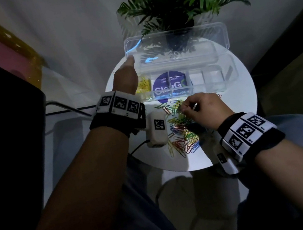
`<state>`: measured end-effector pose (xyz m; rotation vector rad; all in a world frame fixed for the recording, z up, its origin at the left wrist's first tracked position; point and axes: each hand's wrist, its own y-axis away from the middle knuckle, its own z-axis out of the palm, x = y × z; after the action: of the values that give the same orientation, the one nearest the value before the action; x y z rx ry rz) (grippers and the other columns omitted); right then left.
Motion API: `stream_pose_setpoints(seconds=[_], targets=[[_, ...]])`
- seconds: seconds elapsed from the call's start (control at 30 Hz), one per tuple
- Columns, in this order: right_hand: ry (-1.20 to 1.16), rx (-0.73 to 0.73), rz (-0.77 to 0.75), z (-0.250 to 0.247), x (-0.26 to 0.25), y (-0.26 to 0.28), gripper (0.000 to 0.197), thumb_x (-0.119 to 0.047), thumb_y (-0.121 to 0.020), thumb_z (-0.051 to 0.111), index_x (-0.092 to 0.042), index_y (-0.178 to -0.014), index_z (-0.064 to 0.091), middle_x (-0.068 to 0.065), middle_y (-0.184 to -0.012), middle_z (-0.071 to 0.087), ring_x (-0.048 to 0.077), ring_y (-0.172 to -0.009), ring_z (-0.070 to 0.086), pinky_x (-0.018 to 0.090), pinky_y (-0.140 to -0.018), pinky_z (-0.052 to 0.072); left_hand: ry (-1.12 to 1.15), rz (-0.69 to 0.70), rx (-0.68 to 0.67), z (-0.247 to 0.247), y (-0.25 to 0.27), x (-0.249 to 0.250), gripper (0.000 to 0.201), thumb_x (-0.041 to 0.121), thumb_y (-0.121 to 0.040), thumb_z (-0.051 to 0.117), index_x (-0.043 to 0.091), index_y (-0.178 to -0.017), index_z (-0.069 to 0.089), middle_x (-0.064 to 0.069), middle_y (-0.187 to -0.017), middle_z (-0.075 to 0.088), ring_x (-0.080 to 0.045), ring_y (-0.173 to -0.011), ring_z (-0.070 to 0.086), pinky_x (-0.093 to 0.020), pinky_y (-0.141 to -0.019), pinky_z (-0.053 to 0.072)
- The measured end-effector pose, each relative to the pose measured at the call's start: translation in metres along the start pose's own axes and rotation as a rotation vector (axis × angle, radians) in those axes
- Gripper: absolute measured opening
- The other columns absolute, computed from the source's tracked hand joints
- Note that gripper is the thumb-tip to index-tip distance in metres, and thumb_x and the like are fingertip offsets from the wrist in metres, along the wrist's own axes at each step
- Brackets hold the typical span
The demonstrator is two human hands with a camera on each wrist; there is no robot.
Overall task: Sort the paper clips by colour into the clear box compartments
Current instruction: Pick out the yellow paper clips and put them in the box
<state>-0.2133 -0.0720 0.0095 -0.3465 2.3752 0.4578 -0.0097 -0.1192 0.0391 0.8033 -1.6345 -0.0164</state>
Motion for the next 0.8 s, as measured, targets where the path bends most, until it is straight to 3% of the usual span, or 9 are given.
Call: stream_pose_setpoints(seconds=[0.07,0.13,0.23,0.37,0.53,0.63,0.73,0.8], targets=[[0.094,-0.048,0.019,0.003,0.007,0.0,0.014,-0.018,-0.087,0.06,-0.011,-0.093,0.071,0.006,-0.091,0.068,0.02,-0.082,0.06,0.02,-0.072,0.038,-0.143,0.102,-0.033,0.001,0.01,0.0,0.042,0.037,-0.096,0.044,0.013,-0.128,0.056,-0.005,-0.134,0.055,-0.02,-0.124,0.05,-0.02,-0.093,0.04],[0.173,-0.118,0.027,0.008,0.012,0.001,0.013,-0.016,-0.087,0.058,-0.011,-0.092,0.069,0.009,-0.096,0.068,0.024,-0.089,0.061,0.022,-0.074,0.039,-0.238,0.233,-0.039,0.001,0.019,-0.01,0.035,0.031,-0.096,0.046,0.014,-0.123,0.059,-0.005,-0.128,0.059,-0.018,-0.12,0.053,-0.015,-0.084,0.038],[0.226,-0.173,0.021,0.014,0.011,0.002,0.011,-0.013,-0.085,0.059,-0.011,-0.091,0.069,0.01,-0.098,0.067,0.025,-0.092,0.06,0.026,-0.077,0.043,-0.432,0.363,-0.025,-0.003,0.029,-0.039,0.029,0.027,-0.086,0.054,0.015,-0.109,0.066,-0.007,-0.118,0.062,-0.022,-0.112,0.056,-0.026,-0.095,0.042],[0.259,-0.14,0.024,0.018,0.005,-0.005,0.012,-0.016,-0.084,0.058,-0.011,-0.091,0.067,0.011,-0.1,0.062,0.029,-0.094,0.059,0.032,-0.081,0.046,-0.697,0.458,-0.074,-0.004,0.037,-0.062,0.033,0.025,-0.083,0.05,0.017,-0.11,0.067,-0.01,-0.118,0.06,-0.027,-0.117,0.051,-0.032,-0.102,0.036],[0.289,-0.072,0.066,0.019,-0.002,-0.012,0.022,-0.03,-0.088,0.058,-0.013,-0.1,0.064,0.011,-0.107,0.055,0.029,-0.099,0.056,0.033,-0.082,0.045,-0.718,0.586,-0.044,-0.011,0.047,-0.066,0.042,0.029,-0.077,0.046,0.017,-0.113,0.064,-0.006,-0.117,0.061,-0.025,-0.114,0.054,-0.041,-0.099,0.039],[0.354,-0.097,0.088,0.023,-0.007,-0.016,0.032,-0.042,-0.081,0.065,-0.014,-0.097,0.065,0.009,-0.108,0.053,0.028,-0.098,0.056,0.035,-0.083,0.046,-0.566,0.64,0.06,-0.014,0.06,-0.069,0.029,0.019,-0.081,0.054,0.014,-0.108,0.063,-0.004,-0.111,0.059,-0.024,-0.109,0.052,-0.032,-0.098,0.035],[0.341,-0.065,0.088,0.026,-0.009,-0.019,0.025,-0.031,-0.081,0.066,-0.016,-0.101,0.068,0.008,-0.109,0.053,0.028,-0.1,0.057,0.033,-0.083,0.047,-0.442,0.6,0.048,-0.01,0.072,-0.071,0.017,0.01,-0.085,0.057,0.014,-0.101,0.063,0.005,-0.099,0.052,-0.014,-0.094,0.054,-0.021,-0.087,0.039],[0.329,-0.052,0.074,0.027,-0.008,-0.019,0.018,-0.023,-0.084,0.062,-0.017,-0.1,0.069,0.009,-0.109,0.054,0.029,-0.101,0.057,0.031,-0.08,0.045,-0.375,0.47,-0.043,-0.006,0.076,-0.073,0.013,0.01,-0.088,0.055,0.016,-0.096,0.063,0.005,-0.093,0.057,-0.005,-0.077,0.053,-0.011,-0.073,0.04]])
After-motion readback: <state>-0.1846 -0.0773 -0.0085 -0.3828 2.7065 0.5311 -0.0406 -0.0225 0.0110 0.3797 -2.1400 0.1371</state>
